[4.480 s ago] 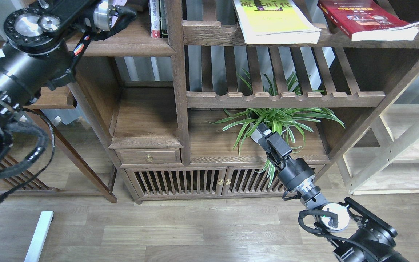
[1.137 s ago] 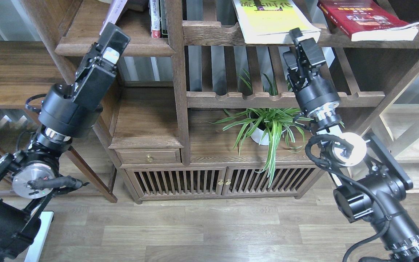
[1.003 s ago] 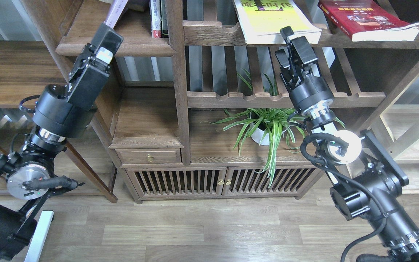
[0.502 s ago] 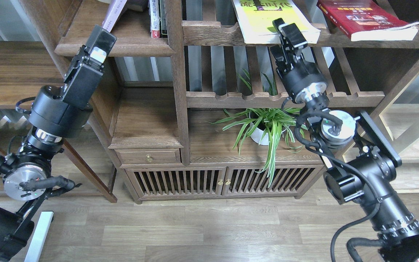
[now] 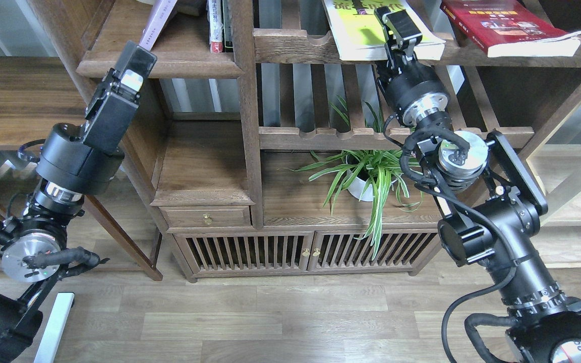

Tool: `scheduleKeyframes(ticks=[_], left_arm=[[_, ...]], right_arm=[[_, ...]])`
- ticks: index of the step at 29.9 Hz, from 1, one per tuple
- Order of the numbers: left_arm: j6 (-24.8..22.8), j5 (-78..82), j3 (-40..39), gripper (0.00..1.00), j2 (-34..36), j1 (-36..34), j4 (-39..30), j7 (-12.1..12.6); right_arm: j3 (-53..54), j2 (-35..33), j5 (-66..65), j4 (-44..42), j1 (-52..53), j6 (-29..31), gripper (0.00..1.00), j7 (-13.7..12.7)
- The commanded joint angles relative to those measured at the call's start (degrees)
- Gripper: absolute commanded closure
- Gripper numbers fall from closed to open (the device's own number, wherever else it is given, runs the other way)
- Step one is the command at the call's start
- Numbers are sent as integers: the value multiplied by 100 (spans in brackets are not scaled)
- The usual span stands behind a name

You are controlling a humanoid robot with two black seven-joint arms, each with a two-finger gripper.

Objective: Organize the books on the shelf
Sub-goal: 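Grasp the green-covered book on the top shelf with the right gripper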

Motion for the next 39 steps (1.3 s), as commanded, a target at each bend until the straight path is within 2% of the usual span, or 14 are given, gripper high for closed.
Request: scheduleKeyframes(ticks=[1, 4, 8, 16, 19, 26, 32, 36, 39], left_arm=[[0, 0, -6, 1, 0, 19, 1, -1], [0, 0, -6, 1, 0, 45, 1, -1], [0, 0, -49, 1, 9, 71, 1, -1], [0, 0, -58, 1, 0, 89, -8, 17], [0, 0, -50, 1, 9, 98, -8, 17], [0, 0, -50, 1, 9, 98, -8, 17], [0, 0, -50, 1, 9, 107, -8, 17], [0, 0, -50, 1, 9, 107, -8, 17], [0, 0, -58, 1, 9, 115, 9, 17]], right_arm=[[15, -21, 0, -6, -35, 10, 33, 10], [15, -30, 0, -6, -62, 19, 33, 10], [6, 14, 0, -6, -62, 54, 46, 10], [6, -39, 0, -6, -88, 63, 54, 1], [6, -12, 0, -6, -97, 106, 62, -8], [6, -3, 0, -6, -158, 308, 74, 1], [41, 5, 0, -32, -255, 704, 89, 1], [59, 5, 8, -32, -378, 932, 92, 10], [85, 75, 236, -32, -483, 1370, 94, 19]])
